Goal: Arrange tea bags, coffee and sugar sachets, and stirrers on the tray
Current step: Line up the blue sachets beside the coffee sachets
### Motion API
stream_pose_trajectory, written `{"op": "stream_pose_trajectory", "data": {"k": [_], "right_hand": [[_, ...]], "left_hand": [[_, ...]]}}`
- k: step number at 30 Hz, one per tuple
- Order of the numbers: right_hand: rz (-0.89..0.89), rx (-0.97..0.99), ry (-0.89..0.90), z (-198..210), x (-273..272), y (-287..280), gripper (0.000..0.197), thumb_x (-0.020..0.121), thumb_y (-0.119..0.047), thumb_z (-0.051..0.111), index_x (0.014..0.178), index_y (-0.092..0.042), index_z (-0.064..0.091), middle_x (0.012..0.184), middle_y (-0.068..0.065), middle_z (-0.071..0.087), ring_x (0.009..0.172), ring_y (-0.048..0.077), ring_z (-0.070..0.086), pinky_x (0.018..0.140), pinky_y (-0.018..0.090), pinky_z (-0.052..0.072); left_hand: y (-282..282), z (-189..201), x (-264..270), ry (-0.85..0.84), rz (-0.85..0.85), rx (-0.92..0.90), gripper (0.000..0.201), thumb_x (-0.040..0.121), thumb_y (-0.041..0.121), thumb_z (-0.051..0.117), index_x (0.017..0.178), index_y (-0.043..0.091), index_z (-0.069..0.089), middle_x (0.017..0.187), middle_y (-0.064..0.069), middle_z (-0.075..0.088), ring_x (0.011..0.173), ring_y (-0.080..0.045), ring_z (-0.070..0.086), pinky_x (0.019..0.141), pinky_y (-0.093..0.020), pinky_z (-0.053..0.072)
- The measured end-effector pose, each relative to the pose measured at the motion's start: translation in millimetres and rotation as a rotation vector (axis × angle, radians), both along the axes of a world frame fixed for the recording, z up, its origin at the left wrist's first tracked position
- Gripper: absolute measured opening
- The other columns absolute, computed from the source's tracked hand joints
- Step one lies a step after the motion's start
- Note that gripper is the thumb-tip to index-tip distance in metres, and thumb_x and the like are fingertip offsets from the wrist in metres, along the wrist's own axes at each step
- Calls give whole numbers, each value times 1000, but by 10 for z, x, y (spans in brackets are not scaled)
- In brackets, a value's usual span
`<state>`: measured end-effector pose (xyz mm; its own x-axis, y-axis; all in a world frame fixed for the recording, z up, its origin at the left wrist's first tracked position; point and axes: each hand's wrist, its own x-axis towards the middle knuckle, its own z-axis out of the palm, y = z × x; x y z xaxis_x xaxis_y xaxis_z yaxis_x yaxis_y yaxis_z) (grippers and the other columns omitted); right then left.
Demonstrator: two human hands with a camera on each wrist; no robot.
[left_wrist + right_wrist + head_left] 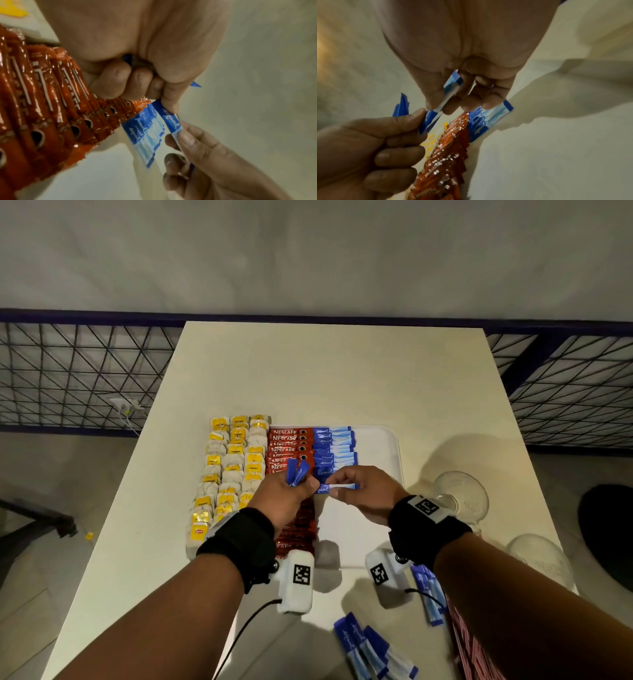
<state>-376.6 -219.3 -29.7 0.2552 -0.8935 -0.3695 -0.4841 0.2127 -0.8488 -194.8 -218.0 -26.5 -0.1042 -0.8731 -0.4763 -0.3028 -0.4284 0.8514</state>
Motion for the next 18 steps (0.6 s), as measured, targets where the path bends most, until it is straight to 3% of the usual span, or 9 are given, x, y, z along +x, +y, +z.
{"op": "stream_pose_trajectory", "data": {"k": [4, 8, 10, 13, 16, 18], "right_hand": [[164, -157, 390, 50, -21, -35, 22, 91, -30, 62, 109, -22, 71, 107, -4, 66, 98, 12, 56, 76, 20, 34], [241, -163, 594, -61, -46, -158, 24, 93, -31, 57, 113, -24, 69, 118, -2, 65, 110, 18, 56, 91, 27, 41], [236, -119, 643, -151, -81, -205, 21, 91, -33, 58, 108, -27, 69, 114, -5, 65, 108, 18, 57, 92, 30, 44], [247, -97, 643, -234, -92, -240, 13, 89, -32, 61, 100, -28, 66, 102, -8, 65, 98, 15, 58, 83, 27, 44], [278, -110, 643, -297, -61, -255, 12, 89, -30, 61, 99, -25, 65, 100, -6, 65, 92, 14, 56, 78, 25, 41], [282, -129, 646, -329, -36, -271, 11, 89, -30, 61, 98, -25, 66, 100, -4, 66, 95, 17, 59, 81, 28, 45]], "left_hand": [[-16, -68, -64, -158, -101, -82, 22, 93, 19, 60, 80, 2, 63, 57, 3, 47, 52, -13, 38, 54, -27, 32], [-108, -68, -58, -284, -53, -123, 32, 93, 26, 61, 64, 18, 52, 60, 1, 47, 57, -16, 42, 59, -29, 32], [-143, -61, 24, -308, 28, -128, 38, 93, 28, 61, 60, 21, 43, 58, 0, 43, 57, -18, 39, 59, -30, 31], [-138, -52, 177, -294, 91, -114, 39, 93, 28, 62, 60, 20, 41, 56, 1, 39, 54, -18, 35, 56, -31, 29], [-91, -72, 295, -319, 93, -105, 29, 93, 30, 60, 75, 8, 58, 62, -3, 48, 60, -20, 42, 57, -30, 34], [-65, -107, 350, -316, 104, -108, 29, 93, 32, 61, 86, 4, 63, 73, -10, 60, 70, -29, 53, 66, -34, 43]]}}
